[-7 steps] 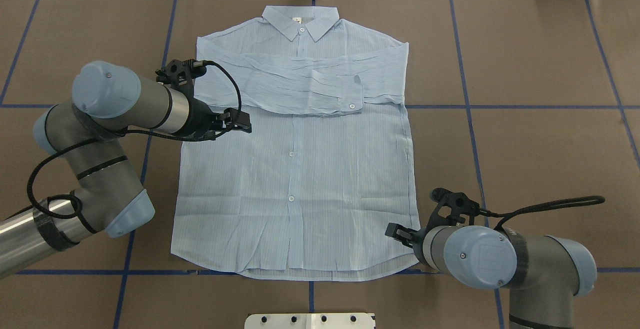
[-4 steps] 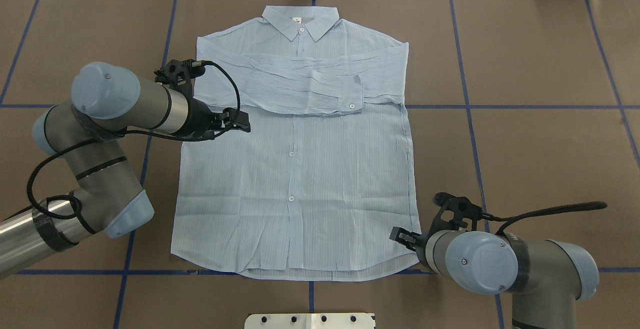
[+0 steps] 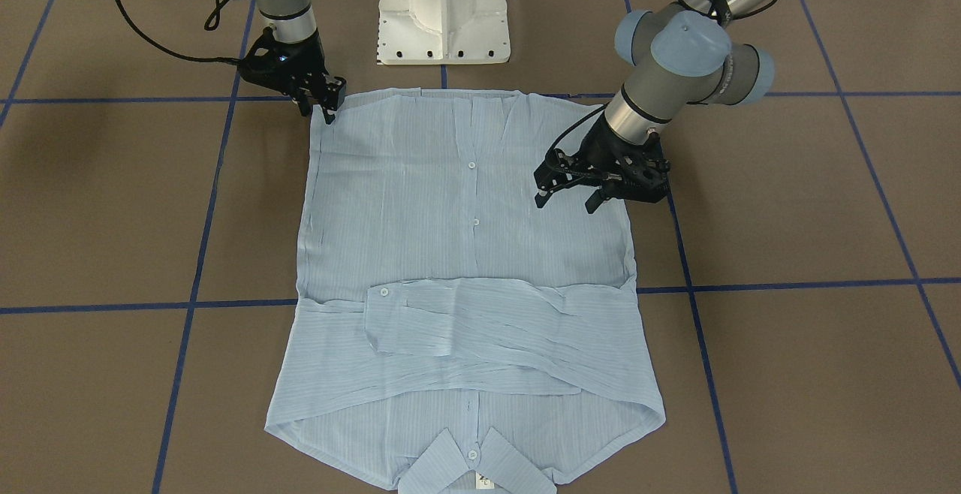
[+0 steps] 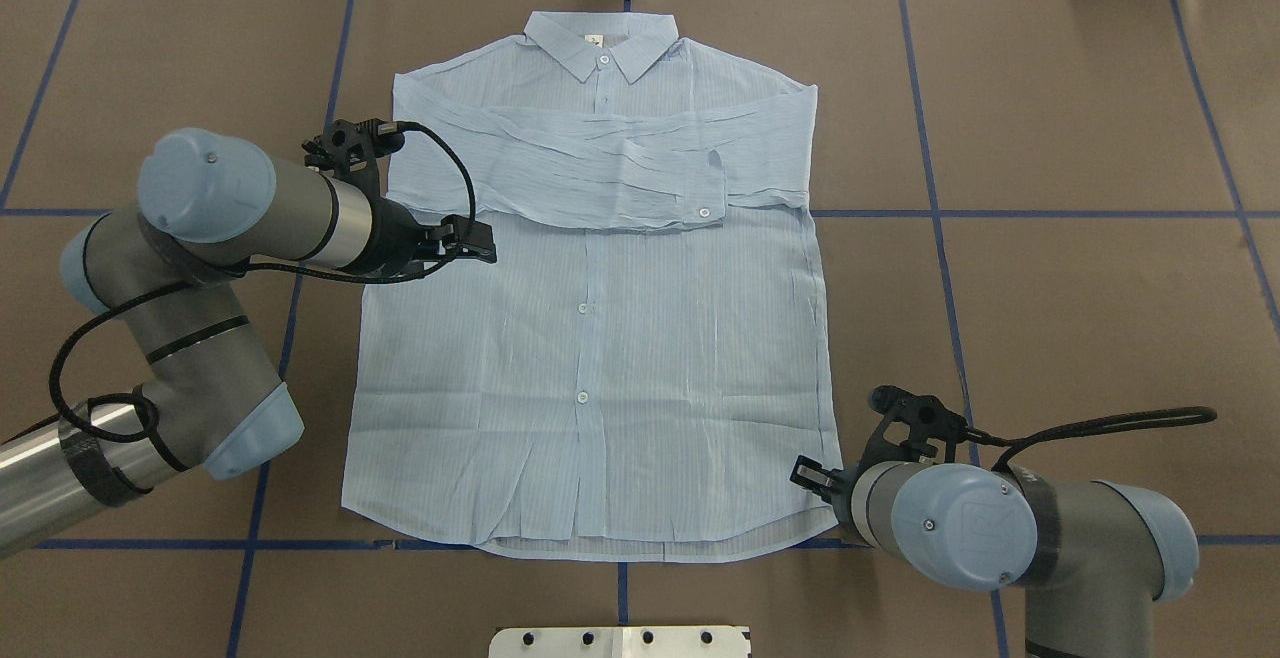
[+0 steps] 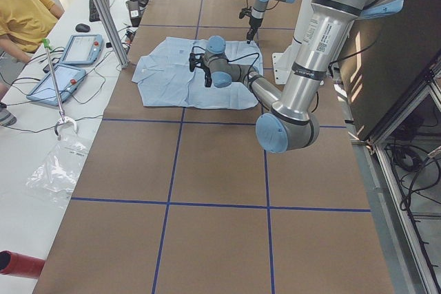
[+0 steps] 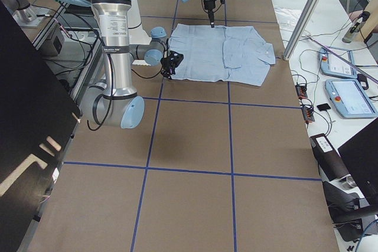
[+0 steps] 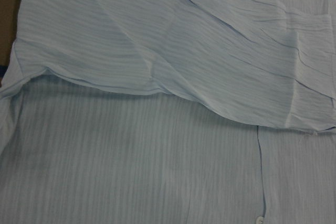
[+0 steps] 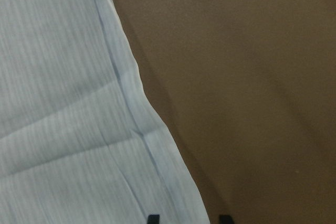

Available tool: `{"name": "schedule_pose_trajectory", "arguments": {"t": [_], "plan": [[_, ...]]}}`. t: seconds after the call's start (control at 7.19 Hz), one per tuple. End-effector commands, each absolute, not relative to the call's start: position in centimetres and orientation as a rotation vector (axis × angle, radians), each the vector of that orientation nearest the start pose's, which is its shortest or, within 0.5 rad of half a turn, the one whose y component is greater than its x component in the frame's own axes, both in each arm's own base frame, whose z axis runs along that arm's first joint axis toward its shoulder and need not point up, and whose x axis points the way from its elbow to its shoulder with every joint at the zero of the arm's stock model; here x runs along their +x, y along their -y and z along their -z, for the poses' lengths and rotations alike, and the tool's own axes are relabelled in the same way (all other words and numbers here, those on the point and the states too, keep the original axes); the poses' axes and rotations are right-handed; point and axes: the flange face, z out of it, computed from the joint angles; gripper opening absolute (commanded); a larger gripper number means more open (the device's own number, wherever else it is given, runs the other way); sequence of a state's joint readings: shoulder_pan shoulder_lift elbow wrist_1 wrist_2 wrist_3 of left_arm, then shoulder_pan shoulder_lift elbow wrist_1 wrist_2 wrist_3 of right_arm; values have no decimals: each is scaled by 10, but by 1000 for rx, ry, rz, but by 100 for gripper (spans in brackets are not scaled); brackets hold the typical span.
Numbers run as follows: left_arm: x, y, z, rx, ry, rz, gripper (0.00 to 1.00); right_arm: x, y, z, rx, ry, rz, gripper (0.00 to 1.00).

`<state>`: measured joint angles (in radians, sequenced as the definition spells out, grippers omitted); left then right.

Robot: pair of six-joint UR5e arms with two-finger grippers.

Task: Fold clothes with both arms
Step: 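Lower both grippers onto the hem corners and pinch the fabric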

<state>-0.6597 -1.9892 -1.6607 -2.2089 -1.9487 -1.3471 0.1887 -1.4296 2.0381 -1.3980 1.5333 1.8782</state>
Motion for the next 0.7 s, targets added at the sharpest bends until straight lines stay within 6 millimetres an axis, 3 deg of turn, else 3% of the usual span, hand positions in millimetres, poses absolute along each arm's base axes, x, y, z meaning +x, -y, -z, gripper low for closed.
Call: {"name": "schedule_pose_trajectory", "arguments": {"t": [0.0,0.56], "plan": [[448,468,-305,177,-1172,171,99,-489,229,-359,-18,791,-491,45],[450,467,-304,157,-1175,201,99,-490,223,-357,-23,795,-480,46]]}}
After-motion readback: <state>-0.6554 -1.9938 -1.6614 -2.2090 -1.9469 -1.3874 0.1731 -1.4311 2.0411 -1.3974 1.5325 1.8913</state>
